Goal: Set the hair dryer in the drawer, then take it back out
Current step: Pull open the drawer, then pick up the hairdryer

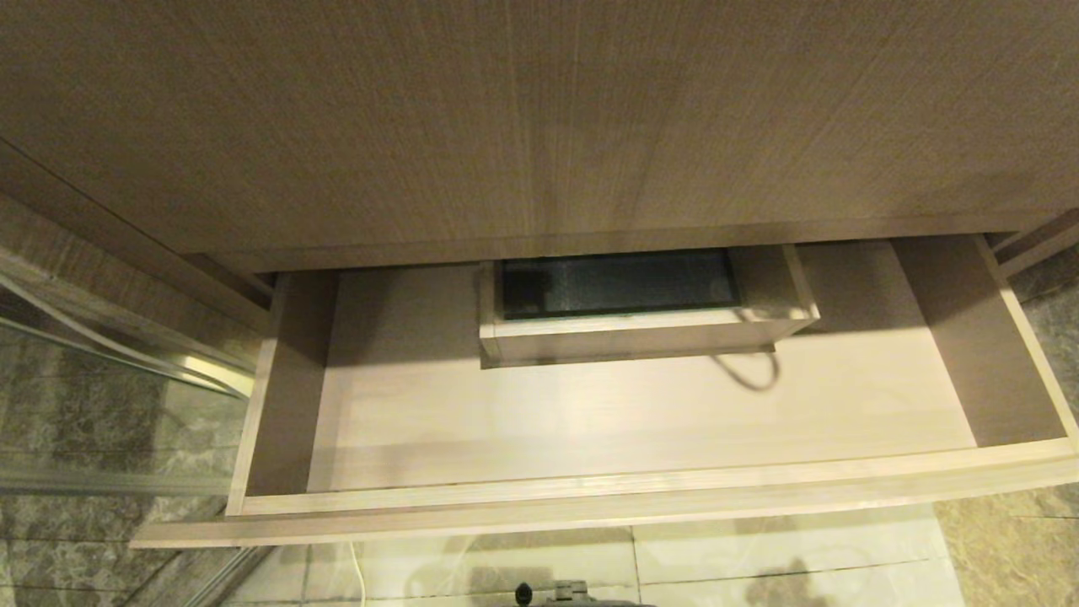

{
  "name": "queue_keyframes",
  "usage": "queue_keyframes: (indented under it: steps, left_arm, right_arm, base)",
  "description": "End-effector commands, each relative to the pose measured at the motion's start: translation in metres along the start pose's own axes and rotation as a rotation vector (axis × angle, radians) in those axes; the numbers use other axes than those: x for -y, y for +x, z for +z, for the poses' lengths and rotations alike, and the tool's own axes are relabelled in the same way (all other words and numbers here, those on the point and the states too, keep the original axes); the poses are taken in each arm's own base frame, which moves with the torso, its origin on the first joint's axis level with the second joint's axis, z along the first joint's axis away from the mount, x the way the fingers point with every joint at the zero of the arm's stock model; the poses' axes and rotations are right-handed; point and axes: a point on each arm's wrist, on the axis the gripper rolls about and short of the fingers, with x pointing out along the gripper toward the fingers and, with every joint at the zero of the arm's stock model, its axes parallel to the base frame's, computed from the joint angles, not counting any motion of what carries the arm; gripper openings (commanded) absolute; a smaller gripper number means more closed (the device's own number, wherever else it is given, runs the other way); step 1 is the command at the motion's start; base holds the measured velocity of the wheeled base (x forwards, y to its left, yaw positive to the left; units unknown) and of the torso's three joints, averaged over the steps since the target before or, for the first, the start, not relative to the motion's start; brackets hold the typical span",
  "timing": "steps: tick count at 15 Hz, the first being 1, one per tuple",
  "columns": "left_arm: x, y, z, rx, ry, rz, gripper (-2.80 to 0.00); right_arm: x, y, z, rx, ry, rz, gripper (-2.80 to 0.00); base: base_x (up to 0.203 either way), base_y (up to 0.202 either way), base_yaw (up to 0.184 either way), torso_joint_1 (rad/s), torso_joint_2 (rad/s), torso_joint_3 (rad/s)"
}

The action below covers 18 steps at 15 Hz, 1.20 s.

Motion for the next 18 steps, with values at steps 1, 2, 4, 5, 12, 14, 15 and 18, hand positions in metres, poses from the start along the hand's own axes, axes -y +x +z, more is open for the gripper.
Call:
queue_keyframes:
  steps: [1, 2, 4, 5, 12, 14, 15, 18]
  left_arm:
    - [0.0, 0.0, 0.0, -0.001, 0.0, 0.0, -2.8]
    - [0.0, 0.0, 0.0, -0.002, 0.0, 0.002, -2.8]
    - [0.0, 0.0, 0.0, -0.002, 0.0, 0.0, -2.8]
    - [0.0, 0.0, 0.0, -0.001, 0.0, 0.0, -2.8]
    - [0.0, 0.0, 0.0, 0.0, 0.0, 0.002, -2.8]
    - [0.0, 0.0, 0.0, 0.0, 0.0, 0.0, -2.8]
    - [0.0, 0.0, 0.0, -0.001, 0.0, -0.001, -2.8]
    - [0.0, 0.0, 0.0, -0.002, 0.0, 0.0, -2.8]
  right_arm:
    - [0.0, -0.016, -0.005, 0.057, 0.013, -0.043, -2.8]
    - [0.001, -0.018, -0.006, 0.056, 0.017, -0.07, -2.8]
    - [0.002, -0.022, -0.004, 0.057, 0.022, -0.103, -2.8]
    - [0.003, -0.022, -0.004, 0.061, 0.024, -0.107, -2.8]
    - [0.004, -0.039, -0.005, 0.137, 0.04, -0.139, -2.8]
    - [0.004, -0.048, -0.007, 0.176, 0.046, -0.155, -2.8]
    - [0.004, -0.05, -0.008, 0.185, 0.047, -0.157, -2.8]
    - [0.005, -0.053, -0.008, 0.2, 0.05, -0.164, -2.8]
  base:
    - [0.0, 0.0, 0.0, 0.077, -0.33, -0.199]
    - [0.0, 0.0, 0.0, 0.012, -0.37, -0.222]
    - [0.0, 0.0, 0.0, 0.083, -0.43, -0.247]
    - [0.0, 0.0, 0.0, 0.228, -0.47, -0.252]
    - [0.0, 0.0, 0.0, 0.259, -0.48, -0.267]
    - [0.0, 0.0, 0.0, 0.226, -0.49, -0.264]
    - [0.0, 0.0, 0.0, 0.231, -0.5, -0.276]
    - [0.0, 0.0, 0.0, 0.242, -0.51, -0.274]
